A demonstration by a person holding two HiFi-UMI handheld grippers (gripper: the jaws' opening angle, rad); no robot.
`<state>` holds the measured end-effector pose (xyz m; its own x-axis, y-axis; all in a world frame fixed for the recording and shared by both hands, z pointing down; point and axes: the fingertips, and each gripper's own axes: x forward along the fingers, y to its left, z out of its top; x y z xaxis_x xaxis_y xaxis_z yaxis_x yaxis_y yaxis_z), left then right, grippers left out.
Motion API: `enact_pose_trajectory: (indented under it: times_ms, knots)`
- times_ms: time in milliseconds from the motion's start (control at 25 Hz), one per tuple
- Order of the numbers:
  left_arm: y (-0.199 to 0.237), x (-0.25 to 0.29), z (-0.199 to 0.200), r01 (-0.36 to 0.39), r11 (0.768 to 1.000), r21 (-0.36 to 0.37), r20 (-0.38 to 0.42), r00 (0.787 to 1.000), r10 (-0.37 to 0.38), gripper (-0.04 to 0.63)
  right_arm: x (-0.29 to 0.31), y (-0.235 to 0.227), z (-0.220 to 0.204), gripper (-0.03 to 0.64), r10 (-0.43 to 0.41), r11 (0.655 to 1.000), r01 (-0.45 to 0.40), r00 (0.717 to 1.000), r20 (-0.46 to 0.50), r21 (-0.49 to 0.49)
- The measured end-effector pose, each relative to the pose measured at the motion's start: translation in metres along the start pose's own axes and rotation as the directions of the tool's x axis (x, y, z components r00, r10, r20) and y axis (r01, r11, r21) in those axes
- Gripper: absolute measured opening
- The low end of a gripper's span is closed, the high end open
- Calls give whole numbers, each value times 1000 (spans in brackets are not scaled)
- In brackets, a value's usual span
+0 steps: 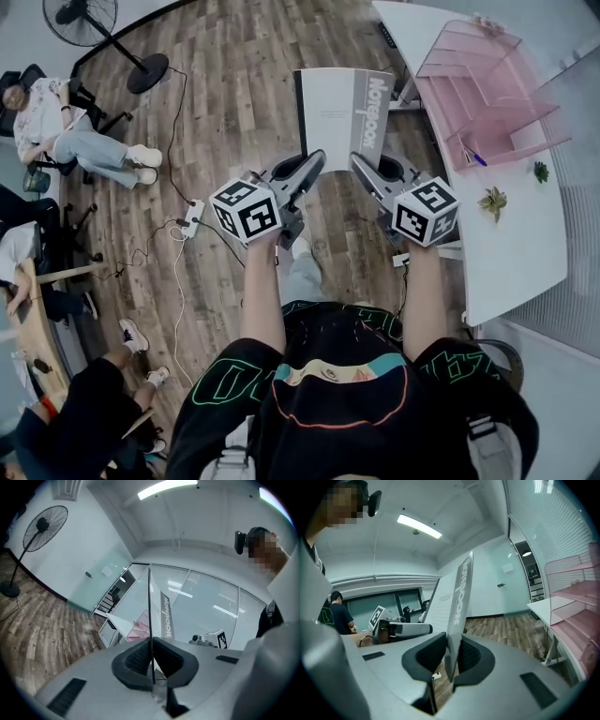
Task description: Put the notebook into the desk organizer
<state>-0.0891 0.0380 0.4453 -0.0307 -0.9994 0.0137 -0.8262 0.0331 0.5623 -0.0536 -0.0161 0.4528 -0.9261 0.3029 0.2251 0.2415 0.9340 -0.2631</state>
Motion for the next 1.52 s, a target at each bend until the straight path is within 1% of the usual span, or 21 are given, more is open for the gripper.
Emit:
enact_pose_trajectory:
  times_ms: [240, 360, 480, 560, 680, 880, 1000, 1200, 1360, 1520]
  knots:
    - [70, 4, 38, -8, 1000, -16, -7, 1000, 8, 8, 74, -23, 16, 44, 11, 1000, -11, 999, -30, 5]
    - [94, 1, 61, -1, 1000, -20, 7, 1000, 1, 8, 103, -24, 32, 44, 21, 1000, -21, 999, -30, -11]
    - [109, 6, 80, 12, 1000, -12, 20, 1000, -12, 11, 121, -30, 46, 44, 12, 999, -14, 999, -33, -52]
    - [114, 13, 87, 28, 1000, -10, 22, 999, -28, 11, 125, -37, 53, 52, -6, 996, 3, 999, -40, -89]
    - [118, 25, 98, 47, 999, -6, 30, 998, -46, 11, 128, -49, 64, 53, -23, 994, 19, 999, -28, -110]
    - [130, 54, 106, 50, 999, -1, 18, 999, -50, 11, 133, -80, 73, 54, -28, 995, 26, 1000, -14, -96]
    - [138, 70, 120, 52, 999, 1, 18, 999, -52, 11, 141, -95, 86, 54, -38, 995, 38, 999, 2, -89]
    - [139, 103, 144, 88, 996, 26, 8, 996, -88, 14, 139, -123, 114, 54, -54, 994, 59, 997, 51, -92]
    - [129, 143, 150, 129, 991, 47, -19, 992, -128, 12, 120, -156, 127, 54, -109, 991, 115, 990, 85, -70]
    - [113, 181, 152, 187, 981, 53, -43, 982, -185, 12, 95, -184, 139, 52, -189, 980, 195, 975, 115, -42]
